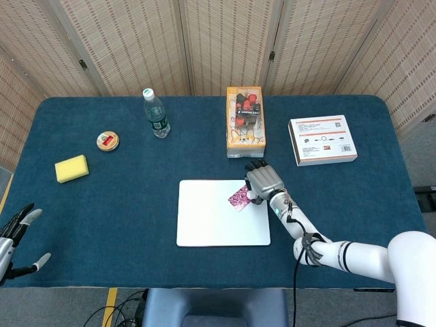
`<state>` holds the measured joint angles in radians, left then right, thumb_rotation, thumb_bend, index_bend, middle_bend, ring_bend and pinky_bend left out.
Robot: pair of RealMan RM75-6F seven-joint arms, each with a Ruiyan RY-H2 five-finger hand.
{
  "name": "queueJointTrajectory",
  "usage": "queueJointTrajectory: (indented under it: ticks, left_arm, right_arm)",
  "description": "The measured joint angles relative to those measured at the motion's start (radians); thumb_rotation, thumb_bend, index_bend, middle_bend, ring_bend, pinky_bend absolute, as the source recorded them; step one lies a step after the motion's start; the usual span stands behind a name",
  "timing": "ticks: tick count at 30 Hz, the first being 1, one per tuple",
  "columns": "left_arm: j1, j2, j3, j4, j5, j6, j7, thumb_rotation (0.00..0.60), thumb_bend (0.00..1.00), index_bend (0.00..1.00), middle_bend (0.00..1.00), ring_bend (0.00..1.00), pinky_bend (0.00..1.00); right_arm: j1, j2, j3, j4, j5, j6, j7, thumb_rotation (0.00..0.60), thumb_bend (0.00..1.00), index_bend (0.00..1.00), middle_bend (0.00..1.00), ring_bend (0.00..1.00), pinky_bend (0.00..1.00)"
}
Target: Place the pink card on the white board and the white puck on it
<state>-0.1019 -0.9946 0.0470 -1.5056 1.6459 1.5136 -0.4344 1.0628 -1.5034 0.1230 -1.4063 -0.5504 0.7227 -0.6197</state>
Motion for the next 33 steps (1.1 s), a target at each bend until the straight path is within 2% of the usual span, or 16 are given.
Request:
queueJointTrajectory:
  ticks: [8, 12, 19, 24, 29, 33]
  left_arm:
    - [0.005, 0.004, 0.001, 0.016, 0.010, 0.021, -0.032, 0.600, 0.29, 0.00, 0.02, 0.09, 0.22]
    - [0.007, 0.003, 0.003, 0.015, 0.016, 0.029, -0.028, 0.600, 0.29, 0.00, 0.02, 0.09, 0.22]
    - [0.008, 0.000, 0.003, 0.010, 0.017, 0.030, -0.010, 0.600, 0.29, 0.00, 0.02, 0.09, 0.22]
    - [0.008, 0.000, 0.001, 0.011, 0.011, 0.027, -0.012, 0.600, 0.29, 0.00, 0.02, 0.09, 0.22]
    - [0.003, -0.003, 0.001, 0.013, 0.005, 0.013, -0.004, 0.600, 0.29, 0.00, 0.02, 0.09, 0.22]
    - [0.000, -0.006, -0.001, 0.008, 0.000, 0.003, 0.015, 0.600, 0.29, 0.00, 0.02, 0.09, 0.22]
  right_arm:
    - [0.053, -0.030, -0.023, 0.015, 0.069, 0.021, -0.052, 0.600, 0.18, 0.56, 0.14, 0.00, 0.00]
    - [0.063, -0.034, -0.042, 0.010, 0.086, 0.047, -0.072, 0.600, 0.18, 0.50, 0.12, 0.00, 0.00]
    - [0.070, -0.058, -0.045, 0.042, 0.078, 0.046, -0.061, 0.600, 0.18, 0.46, 0.12, 0.00, 0.00]
    - [0.073, -0.068, -0.042, 0.058, 0.065, 0.030, -0.044, 0.600, 0.17, 0.37, 0.10, 0.00, 0.00]
    - [0.055, -0.025, -0.030, 0.000, 0.030, 0.049, -0.006, 0.600, 0.16, 0.32, 0.10, 0.00, 0.00]
    - [0.011, 0.055, -0.025, -0.114, -0.042, 0.107, 0.039, 0.600, 0.15, 0.27, 0.09, 0.00, 0.00]
